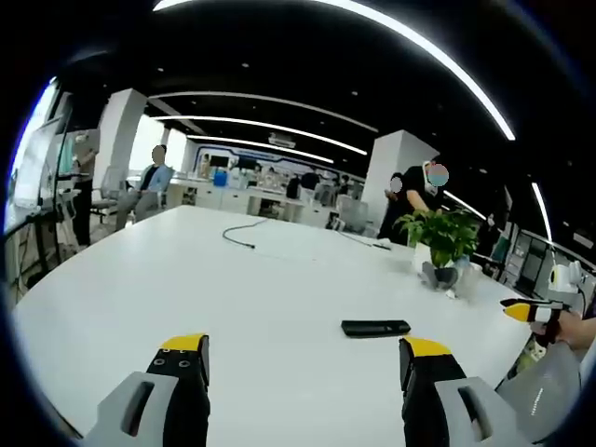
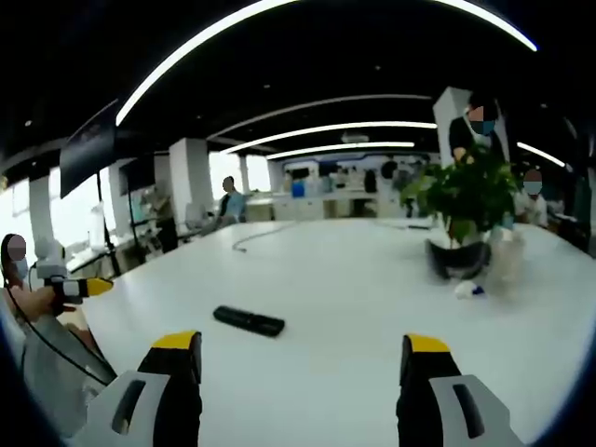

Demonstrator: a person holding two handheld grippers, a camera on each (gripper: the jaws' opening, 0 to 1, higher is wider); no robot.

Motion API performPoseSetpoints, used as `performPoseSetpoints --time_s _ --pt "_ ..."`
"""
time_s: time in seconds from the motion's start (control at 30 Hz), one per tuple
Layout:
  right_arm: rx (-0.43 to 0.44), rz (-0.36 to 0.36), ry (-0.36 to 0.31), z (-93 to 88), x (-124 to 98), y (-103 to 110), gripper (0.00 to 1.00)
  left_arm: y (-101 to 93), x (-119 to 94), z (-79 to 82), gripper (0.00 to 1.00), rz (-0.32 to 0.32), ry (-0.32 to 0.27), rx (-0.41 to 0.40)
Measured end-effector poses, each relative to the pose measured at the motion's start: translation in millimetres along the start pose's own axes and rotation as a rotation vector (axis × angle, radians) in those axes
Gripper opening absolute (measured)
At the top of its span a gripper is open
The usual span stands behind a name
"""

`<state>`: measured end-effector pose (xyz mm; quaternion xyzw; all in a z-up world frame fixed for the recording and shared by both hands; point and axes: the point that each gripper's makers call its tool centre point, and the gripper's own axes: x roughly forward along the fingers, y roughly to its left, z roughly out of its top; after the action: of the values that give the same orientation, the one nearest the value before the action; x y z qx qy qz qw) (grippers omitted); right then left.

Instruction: Press the specified remote control buttons in sequence, fully releasing each button before pressing the next.

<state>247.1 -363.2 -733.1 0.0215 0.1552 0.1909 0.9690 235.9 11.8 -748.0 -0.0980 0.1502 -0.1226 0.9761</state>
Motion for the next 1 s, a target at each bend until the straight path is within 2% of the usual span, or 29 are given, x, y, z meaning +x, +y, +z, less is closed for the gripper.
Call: performPoseSetpoints --time_s 0.23,0.47,0.67,1.0 --pt "0.008 0.002 0.002 -1.1 -0.2 -0.2 0.87 -2.1 1.2 -3.7 0.88 -0.014 0.021 0.026" --pt "0.004 0.014 0.012 -2.8 0.7 1.9 0.86 3.1 -0.5 -2.0 0.87 0.005 0.007 0.013" --pt "0.005 0.017 0.016 -3.6 0.9 2.2 0.86 -5.0 -0.2 -1.1 0.87 0.007 0.011 0.020" --pt "0.009 0.019 0.018 -4.1 1.3 2.6 0.85 -6.3 -0.8 -1.3 0.86 0.006 0.016 0.022"
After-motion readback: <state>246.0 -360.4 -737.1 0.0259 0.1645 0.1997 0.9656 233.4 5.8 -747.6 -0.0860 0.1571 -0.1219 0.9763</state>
